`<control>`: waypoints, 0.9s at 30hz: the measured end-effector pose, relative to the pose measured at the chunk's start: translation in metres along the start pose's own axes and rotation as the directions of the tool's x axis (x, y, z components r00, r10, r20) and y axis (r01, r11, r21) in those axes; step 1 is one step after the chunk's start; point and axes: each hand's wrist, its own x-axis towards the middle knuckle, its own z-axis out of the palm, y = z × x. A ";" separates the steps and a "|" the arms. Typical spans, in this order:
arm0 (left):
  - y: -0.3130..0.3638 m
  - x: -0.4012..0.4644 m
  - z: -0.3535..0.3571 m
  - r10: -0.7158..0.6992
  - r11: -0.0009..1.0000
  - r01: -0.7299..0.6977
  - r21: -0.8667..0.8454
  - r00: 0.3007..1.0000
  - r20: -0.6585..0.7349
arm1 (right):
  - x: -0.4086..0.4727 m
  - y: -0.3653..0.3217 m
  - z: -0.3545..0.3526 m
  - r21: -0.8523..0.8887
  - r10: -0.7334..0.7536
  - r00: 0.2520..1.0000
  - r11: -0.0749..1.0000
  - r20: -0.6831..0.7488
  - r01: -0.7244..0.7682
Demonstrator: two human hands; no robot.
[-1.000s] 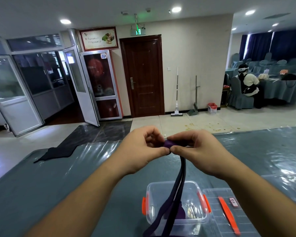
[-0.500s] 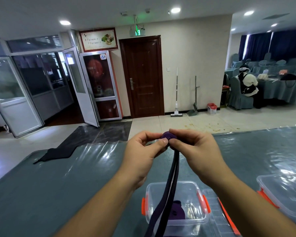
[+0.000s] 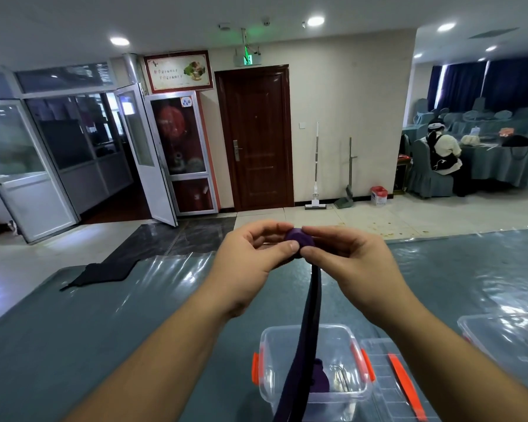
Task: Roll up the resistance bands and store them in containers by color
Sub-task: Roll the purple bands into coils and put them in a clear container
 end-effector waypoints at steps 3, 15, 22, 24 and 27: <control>-0.006 -0.003 0.008 -0.094 0.976 0.087 -0.201 0.995 -0.029 | -0.001 0.003 0.005 0.029 0.017 0.999 0.999 -0.040 -0.016; 0.011 -0.004 -0.008 -0.010 0.994 0.009 0.107 1.000 0.008 | 0.006 -0.007 -0.008 -0.109 0.007 0.996 0.994 0.094 0.004; 0.008 -0.006 -0.007 -0.039 0.990 0.030 0.138 0.997 0.062 | 0.004 -0.011 -0.010 -0.198 -0.005 0.989 0.980 0.145 0.034; 0.015 -0.005 -0.014 -0.026 0.928 -0.017 0.373 0.993 0.111 | 0.004 -0.016 -0.012 -0.307 0.008 0.978 0.950 0.208 0.057; 0.023 -0.003 -0.019 -0.006 0.910 -0.043 0.413 0.993 0.115 | 0.003 -0.015 -0.009 -0.267 -0.014 0.986 0.962 0.167 0.059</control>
